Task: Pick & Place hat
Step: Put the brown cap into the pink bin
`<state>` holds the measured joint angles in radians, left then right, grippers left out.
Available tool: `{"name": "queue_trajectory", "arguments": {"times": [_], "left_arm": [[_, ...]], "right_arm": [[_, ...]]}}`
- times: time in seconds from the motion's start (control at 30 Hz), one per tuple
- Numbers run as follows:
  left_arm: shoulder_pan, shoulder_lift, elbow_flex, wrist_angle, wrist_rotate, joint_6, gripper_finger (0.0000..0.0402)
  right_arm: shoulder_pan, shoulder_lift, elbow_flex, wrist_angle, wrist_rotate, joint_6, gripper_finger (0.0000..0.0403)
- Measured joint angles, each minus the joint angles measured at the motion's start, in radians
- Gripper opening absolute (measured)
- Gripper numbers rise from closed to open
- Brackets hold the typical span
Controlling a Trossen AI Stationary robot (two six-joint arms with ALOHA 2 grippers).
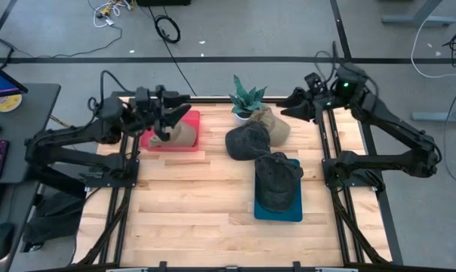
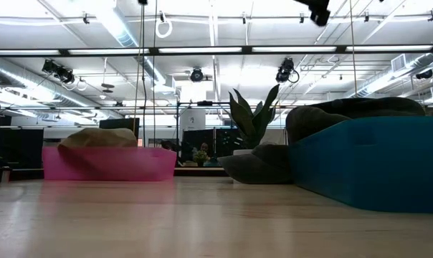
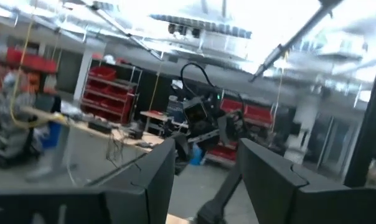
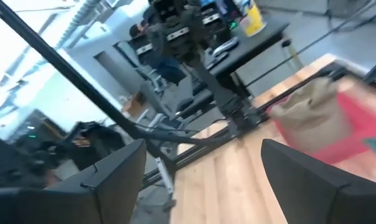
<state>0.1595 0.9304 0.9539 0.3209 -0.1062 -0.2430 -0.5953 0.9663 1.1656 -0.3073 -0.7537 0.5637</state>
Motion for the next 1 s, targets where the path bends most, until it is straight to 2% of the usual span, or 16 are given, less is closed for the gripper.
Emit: {"name": "queue_trajectory", "arguments": {"times": [0.1,0.17,0.3,0.47,0.7,0.87,1.0], "left_arm": [[-0.016,0.051,0.079,-0.030,0.000,0.096,0.0181],[-0.018,0.077,0.108,-0.031,0.000,0.106,0.0181],[-0.017,0.105,0.114,-0.038,-0.001,0.098,0.0181],[-0.018,0.138,0.114,-0.040,-0.001,0.043,0.0181],[-0.024,0.173,0.114,-0.052,0.000,-0.033,0.0181],[-0.033,0.188,0.113,-0.046,0.000,-0.039,0.0181],[-0.033,0.190,0.114,-0.036,0.000,-0.036,0.0181]], "right_arm": [[0.000,0.018,0.123,-0.166,0.071,-0.110,0.0302],[0.004,0.032,0.192,-0.290,0.143,-0.205,0.0289],[0.010,0.027,0.227,-0.462,0.288,-0.315,0.0268],[0.007,0.027,0.179,-0.610,0.364,-0.341,0.0256],[0.000,0.025,0.061,-0.639,0.494,-0.336,0.0264],[-0.010,0.026,-0.028,-0.614,0.590,-0.274,0.0283],[-0.058,0.042,-0.113,-0.609,0.657,-0.152,0.0308]]}}
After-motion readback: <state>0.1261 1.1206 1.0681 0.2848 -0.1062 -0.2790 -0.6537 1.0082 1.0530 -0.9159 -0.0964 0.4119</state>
